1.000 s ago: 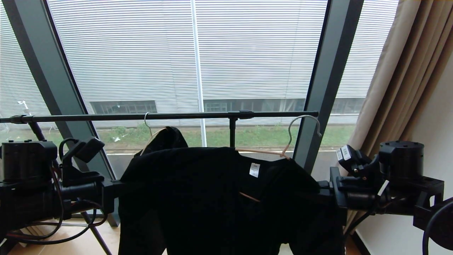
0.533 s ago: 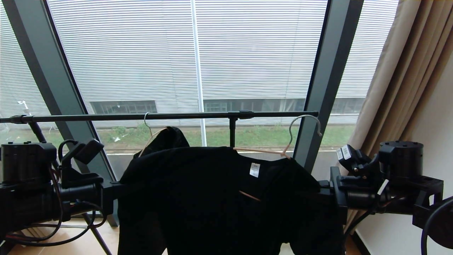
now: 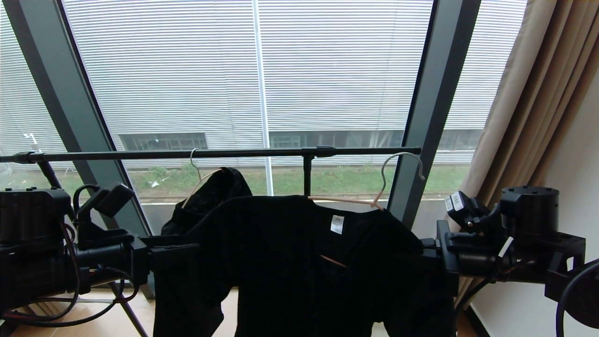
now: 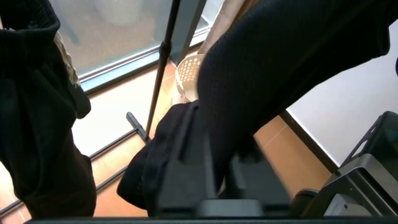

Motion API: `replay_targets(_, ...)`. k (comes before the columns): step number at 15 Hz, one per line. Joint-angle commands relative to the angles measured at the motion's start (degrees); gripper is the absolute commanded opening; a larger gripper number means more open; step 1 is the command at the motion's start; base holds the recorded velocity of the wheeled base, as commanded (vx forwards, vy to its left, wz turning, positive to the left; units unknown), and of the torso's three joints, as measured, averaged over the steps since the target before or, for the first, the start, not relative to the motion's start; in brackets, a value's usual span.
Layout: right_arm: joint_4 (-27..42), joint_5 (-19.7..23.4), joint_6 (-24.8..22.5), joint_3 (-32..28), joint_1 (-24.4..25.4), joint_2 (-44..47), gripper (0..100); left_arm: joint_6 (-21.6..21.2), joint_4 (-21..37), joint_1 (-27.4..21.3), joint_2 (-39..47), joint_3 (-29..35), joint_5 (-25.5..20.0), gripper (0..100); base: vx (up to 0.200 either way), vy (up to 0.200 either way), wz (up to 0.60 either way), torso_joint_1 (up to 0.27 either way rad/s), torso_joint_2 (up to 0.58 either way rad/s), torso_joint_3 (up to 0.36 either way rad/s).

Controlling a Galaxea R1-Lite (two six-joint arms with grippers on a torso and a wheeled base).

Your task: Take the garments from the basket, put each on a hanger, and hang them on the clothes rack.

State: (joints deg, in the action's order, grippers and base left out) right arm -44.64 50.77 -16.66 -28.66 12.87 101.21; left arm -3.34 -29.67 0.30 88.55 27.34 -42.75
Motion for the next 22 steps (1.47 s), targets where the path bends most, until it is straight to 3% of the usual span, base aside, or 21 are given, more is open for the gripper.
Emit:
replay_targets(1, -0.01, 0.03, -0.03, 0.1, 0.05, 0.22, 0, 0.0, -0.04, 0.13, -1.19, 0.17, -0.05, 100, 0.0, 0.0, 0.0, 0.0, 0.0, 0.0)
replay_targets(6, -0.01, 0.03, -4.34, 1.33, 2.68, 3.12, 0, 8.53, 1.28, -5.31, -4.09, 14.23, -0.05, 100, 0.0, 0.0, 0.0, 0.0, 0.0, 0.0)
replay_targets(7, -0.01, -0.06, -4.6, 1.59, 2.95, 3.21, 0, 8.53, 2.16, -6.63, -4.0, 15.55, -0.05, 100, 0.0, 0.0, 0.0, 0.0, 0.0, 0.0)
replay_targets(10, -0.01, -0.24, -4.78, 2.03, 3.91, 3.21, 0, 7.47, 12.71, -12.79, -3.91, 23.46, 0.13, 100, 0.0, 0.0, 0.0, 0.0, 0.0, 0.0)
replay_targets(12, -0.01, -0.24, -4.87, 2.12, 4.44, 3.12, 0, -1.05, 24.13, -16.56, -2.86, 29.26, 1.36, 100, 0.0, 0.0, 0.0, 0.0, 0.0, 0.0)
replay_targets(15, -0.01, -0.41, -4.87, 2.73, 5.58, 2.94, 0, -6.77, 30.73, -22.28, -1.28, 32.33, 7.33, 100, 0.0, 0.0, 0.0, 0.0, 0.0, 0.0)
replay_targets(16, -0.01, -0.41, -4.87, 2.73, 5.58, 2.94, 0, -7.12, 30.81, -22.37, -1.19, 32.33, 7.33, 100, 0.0, 0.0, 0.0, 0.0, 0.0, 0.0)
replay_targets(18, -0.01, -0.24, -6.63, 2.91, 5.58, 2.68, 0, -15.73, 32.04, -23.86, 1.1, 31.46, 7.6, 100, 0.0, 0.0, 0.0, 0.0, 0.0, 0.0)
replay_targets(22, -0.01, -0.32, -7.59, 3.44, 5.85, 2.42, 0, -17.58, 32.04, -26.58, 3.12, 30.4, 7.68, 100, 0.0, 0.0, 0.0, 0.0, 0.0, 0.0)
